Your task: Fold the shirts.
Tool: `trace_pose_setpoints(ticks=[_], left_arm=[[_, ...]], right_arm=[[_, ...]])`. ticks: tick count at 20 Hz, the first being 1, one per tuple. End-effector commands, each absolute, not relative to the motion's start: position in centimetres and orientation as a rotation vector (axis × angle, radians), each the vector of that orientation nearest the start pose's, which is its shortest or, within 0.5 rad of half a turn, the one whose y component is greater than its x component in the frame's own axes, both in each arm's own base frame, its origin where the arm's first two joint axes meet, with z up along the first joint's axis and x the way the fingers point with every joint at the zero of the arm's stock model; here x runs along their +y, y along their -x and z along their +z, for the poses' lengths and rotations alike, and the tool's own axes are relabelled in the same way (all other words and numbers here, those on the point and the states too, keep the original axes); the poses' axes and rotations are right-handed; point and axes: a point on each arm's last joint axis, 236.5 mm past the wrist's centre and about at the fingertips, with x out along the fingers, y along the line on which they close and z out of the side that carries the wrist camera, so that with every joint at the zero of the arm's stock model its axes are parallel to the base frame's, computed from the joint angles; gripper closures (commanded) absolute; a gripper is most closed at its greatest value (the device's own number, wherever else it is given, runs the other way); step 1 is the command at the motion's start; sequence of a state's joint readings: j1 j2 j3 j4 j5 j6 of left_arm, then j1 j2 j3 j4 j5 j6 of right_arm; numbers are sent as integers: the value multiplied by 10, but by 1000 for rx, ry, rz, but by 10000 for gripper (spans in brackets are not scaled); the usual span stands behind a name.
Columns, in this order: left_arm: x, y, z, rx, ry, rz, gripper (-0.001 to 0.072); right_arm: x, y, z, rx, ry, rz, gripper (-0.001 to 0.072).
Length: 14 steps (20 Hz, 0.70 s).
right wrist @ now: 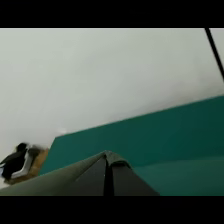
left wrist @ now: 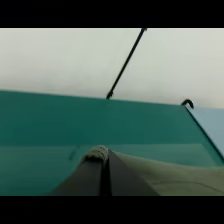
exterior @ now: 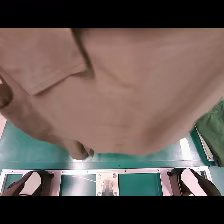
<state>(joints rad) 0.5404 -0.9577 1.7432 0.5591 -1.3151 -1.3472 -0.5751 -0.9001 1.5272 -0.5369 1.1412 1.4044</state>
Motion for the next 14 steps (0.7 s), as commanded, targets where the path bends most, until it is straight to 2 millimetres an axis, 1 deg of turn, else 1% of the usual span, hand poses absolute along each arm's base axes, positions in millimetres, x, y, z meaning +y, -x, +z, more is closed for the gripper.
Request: trace_pose_setpoints(ticks=[1, 2, 3, 5, 6, 7, 8, 9, 10, 11, 13, 14], left_arm=[[-34, -394, 313, 482, 500, -518, 686], [-37, -418, 272, 539, 533, -520, 686], [-38, -443, 225, 605, 552, -502, 686], [-33, -490, 145, 704, 604, -436, 686], [-26, -511, 115, 720, 651, -392, 686], [-19, -528, 87, 742, 690, -359, 686], [-17, -542, 63, 771, 740, -355, 686], [-16, -554, 44, 791, 770, -354, 687], [-15, -566, 30, 802, 797, -356, 687], [-12, -577, 22, 800, 812, -353, 687], [-6, -599, 17, 774, 835, -352, 687], [-3, -608, 19, 760, 850, -346, 687]], right_arm=[[1, -419, 257, 430, -713, 270, 697], [-1, -436, 212, 482, -749, 231, 697], [-6, -450, 173, 526, -774, 187, 697], [-18, -477, 105, 618, -827, 110, 696], [-24, -490, 76, 658, -859, 85, 697], [-27, -501, 54, 692, -877, 79, 697], [-29, -513, 33, 724, -903, 70, 697], [-33, -524, 19, 742, -918, 63, 697], [-36, -536, 9, 751, -927, 61, 697], [-39, -547, 4, 748, -939, 62, 697], [-46, -569, 7, 721, -942, 71, 697], [-49, -579, 11, 704, -938, 77, 697]])
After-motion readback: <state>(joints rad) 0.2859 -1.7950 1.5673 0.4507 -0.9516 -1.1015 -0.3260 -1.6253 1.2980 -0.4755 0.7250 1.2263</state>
